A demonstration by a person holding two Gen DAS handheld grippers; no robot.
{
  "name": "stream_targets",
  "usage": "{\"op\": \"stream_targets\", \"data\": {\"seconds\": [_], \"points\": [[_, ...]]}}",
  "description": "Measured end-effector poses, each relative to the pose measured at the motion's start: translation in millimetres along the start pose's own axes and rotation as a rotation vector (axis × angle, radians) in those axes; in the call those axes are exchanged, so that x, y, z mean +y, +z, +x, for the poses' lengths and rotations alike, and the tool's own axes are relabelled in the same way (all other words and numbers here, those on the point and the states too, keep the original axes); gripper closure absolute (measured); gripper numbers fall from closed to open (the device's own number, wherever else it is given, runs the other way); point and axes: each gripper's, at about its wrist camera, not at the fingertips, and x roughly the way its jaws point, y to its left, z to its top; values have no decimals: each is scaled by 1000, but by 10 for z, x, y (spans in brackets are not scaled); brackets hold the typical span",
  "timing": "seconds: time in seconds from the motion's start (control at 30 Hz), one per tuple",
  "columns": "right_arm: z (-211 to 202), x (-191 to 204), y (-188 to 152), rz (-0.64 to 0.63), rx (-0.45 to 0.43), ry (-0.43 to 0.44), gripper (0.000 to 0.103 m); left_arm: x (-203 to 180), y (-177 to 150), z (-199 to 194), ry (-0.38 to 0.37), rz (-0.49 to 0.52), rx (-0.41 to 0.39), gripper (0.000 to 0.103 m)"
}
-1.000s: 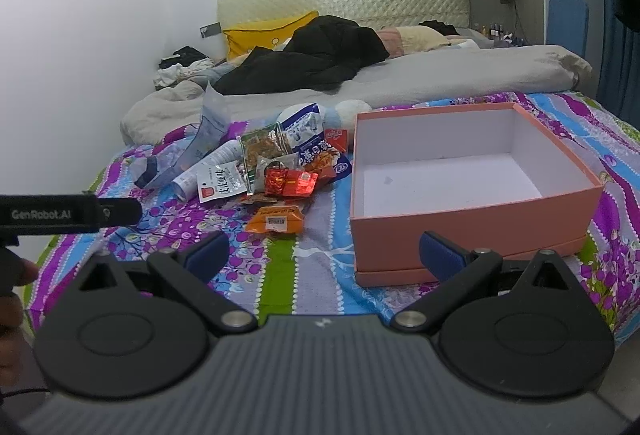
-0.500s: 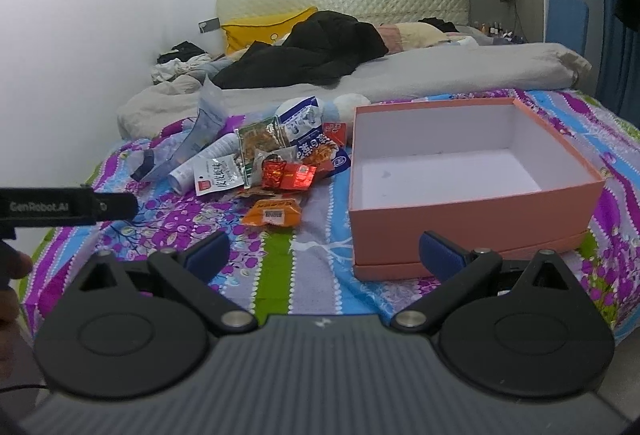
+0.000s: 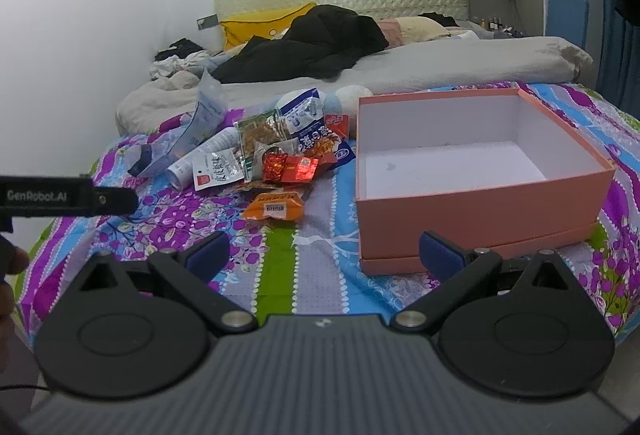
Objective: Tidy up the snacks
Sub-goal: 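Move both tools down toward the snack pile beside the pink box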
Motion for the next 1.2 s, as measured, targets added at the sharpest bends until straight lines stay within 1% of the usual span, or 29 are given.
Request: {"op": "stream_targets", "data": {"seconds": [0.2, 0.27, 0.33, 0.53, 0.67, 0.8, 0.97, 1.03, 1.1, 1.17, 1.2], "points": [[47, 54, -16, -34, 2, 15, 0, 86, -17, 97, -10, -19, 10, 0], [89, 103, -29, -54, 5, 15, 0, 139, -4, 160, -11, -36, 23, 0], [156, 162, -36, -63, 24, 36, 0, 193, 23, 206, -10, -61, 32, 0], [299, 360, -61, -109, 37, 70, 0, 325, 99, 319, 5, -52, 22, 0], [404, 495, -59, -137, 34, 85, 1, 510, 132, 430, -7, -97, 30, 0], [543, 633, -66, -165, 37, 98, 1, 678, 134, 553, 22, -108, 40, 0], [724, 749, -82, -194, 42, 123, 2, 866, 132, 692, 39, -120, 48, 0], [810, 779, -89, -197, 45, 126, 2, 925, 137, 765, 33, -123, 49, 0], [909, 792, -88, -197, 43, 121, 2, 975, 134, 851, 8, -125, 45, 0], [1003, 811, -100, -189, 41, 124, 2, 1005, 142, 975, 2, -127, 63, 0], [1056, 823, -108, -188, 47, 131, 5, 1021, 151, 1057, 3, -124, 74, 0]]}}
